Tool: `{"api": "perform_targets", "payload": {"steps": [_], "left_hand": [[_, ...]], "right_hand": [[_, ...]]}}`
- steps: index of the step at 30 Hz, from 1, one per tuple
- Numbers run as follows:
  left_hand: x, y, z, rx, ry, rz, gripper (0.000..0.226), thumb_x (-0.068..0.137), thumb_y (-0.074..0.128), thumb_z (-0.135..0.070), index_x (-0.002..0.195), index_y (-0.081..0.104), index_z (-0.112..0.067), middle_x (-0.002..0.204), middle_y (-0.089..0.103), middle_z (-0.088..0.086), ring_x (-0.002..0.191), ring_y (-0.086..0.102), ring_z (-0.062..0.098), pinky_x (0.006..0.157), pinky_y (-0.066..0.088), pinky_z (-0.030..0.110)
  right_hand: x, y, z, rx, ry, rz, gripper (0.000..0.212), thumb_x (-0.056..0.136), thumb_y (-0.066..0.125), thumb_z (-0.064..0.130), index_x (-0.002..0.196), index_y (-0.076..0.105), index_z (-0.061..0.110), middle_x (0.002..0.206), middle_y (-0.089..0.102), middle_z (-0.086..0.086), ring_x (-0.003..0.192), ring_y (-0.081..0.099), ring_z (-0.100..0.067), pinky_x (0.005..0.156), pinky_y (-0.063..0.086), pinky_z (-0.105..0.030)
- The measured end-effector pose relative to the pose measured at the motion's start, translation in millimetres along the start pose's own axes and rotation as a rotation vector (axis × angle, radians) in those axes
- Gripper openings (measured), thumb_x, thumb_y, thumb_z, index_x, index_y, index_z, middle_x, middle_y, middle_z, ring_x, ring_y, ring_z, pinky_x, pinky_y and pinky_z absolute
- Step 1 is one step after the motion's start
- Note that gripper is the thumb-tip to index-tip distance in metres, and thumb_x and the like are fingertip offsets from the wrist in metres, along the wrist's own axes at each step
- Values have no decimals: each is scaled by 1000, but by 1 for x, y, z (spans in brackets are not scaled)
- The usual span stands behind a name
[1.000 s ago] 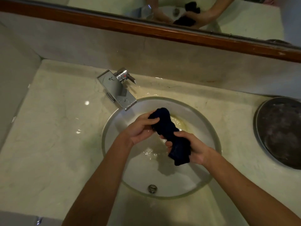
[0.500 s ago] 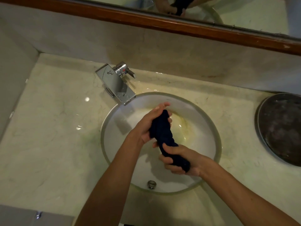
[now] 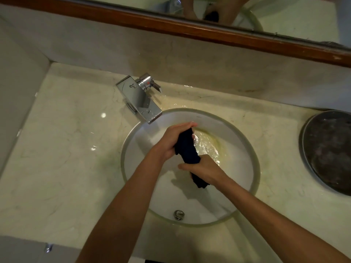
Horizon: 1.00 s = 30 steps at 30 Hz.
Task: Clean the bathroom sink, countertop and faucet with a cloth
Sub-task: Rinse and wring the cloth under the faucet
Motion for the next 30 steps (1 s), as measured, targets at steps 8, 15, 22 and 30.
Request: {"api": "perform_targets", "payload": {"steps": [8,15,22,30], "left_hand": [[-18,19,-3,-422,-27,242,23,96,60,-27,104,74,-10,85,60,0,63,61,14,63,56,27],[-15,8,9,-442,-29,200,25,98,60,-28,97,76,-10,85,61,1,65,60,13,66,56,25],[-10,-10,28,-154,-84,85,23,102,59,-30,99,71,-11,83,65,0,67,63,14,71,52,29],[-13,-14,26,-135,-28,8,22,102,61,-31,97,69,-11,85,64,7,69,64,18,72,53,32]], "right_hand": [[-60,60,11,792,194,771,25,83,58,-13,93,65,9,104,69,-16,100,71,-37,82,61,-53],[-46,68,-7,765,191,719,24,92,65,12,111,52,20,76,58,-2,48,45,-8,34,31,-14],[-11,48,-19,264,20,173,35,86,75,29,71,47,14,53,44,-2,39,34,-14,42,28,-26],[-3,31,-19,79,-62,91,29,82,73,24,67,55,7,54,57,-4,44,50,-16,58,42,-32]]}}
Point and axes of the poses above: each hand's wrist, its own x-axis towards the middle knuckle, its own y-axis out of the palm, z = x × y, the point moved 10 cm from there along x, towards the middle knuckle
